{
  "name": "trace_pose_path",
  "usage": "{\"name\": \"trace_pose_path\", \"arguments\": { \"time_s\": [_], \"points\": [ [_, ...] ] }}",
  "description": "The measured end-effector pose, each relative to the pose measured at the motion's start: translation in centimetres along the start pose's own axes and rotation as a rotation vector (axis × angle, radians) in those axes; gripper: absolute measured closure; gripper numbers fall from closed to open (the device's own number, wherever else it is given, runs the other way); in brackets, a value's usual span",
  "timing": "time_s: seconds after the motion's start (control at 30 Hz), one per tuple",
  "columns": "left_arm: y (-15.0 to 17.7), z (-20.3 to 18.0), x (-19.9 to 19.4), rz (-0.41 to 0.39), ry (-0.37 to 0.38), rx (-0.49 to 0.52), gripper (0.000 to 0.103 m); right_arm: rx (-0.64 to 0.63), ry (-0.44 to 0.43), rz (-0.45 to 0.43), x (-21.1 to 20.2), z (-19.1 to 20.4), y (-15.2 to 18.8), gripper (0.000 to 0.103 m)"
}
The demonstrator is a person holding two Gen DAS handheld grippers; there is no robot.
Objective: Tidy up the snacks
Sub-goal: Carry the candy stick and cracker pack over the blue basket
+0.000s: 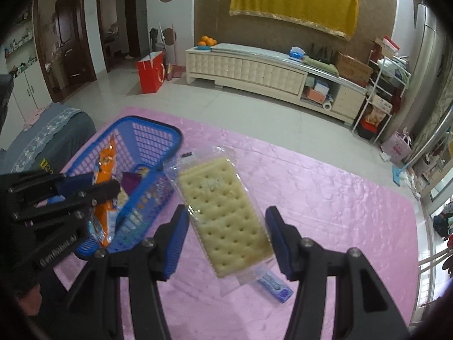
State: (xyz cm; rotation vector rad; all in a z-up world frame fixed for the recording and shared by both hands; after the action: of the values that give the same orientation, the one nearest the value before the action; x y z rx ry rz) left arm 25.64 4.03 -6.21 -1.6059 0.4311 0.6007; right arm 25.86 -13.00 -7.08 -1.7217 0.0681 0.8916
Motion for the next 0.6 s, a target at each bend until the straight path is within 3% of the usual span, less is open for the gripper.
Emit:
{"name": "trace_pose_path", "arguments": {
  "time_s": [0.17, 0.6],
  "points": [
    [-0.8, 3.8, -1.6, 0.000, 0.049, -0.057, 0.088, 0.004, -0.020, -0.002, 0.3, 1.8, -1.2, 0.043],
    [-1.4, 9.6, -1.4, -0.006, 0.055, -0.024, 0.088, -0.050, -0.072, 0.009, 3.4, 8.3, -3.8, 0.043]
  ]
}}
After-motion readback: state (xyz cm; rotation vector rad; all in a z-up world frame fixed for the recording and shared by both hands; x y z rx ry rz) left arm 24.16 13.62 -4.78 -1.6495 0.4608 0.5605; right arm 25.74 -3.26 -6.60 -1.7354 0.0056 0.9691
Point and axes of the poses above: each gripper's, at about its wrist camera, not at the fingertips, and x roughly the way its jaws point, z to its left, y to its underside, the point moved 3 cm from there along x, roughly the way its jaws point, and after that the axes turned 14 degrees about -z, right-handed, at the moved point
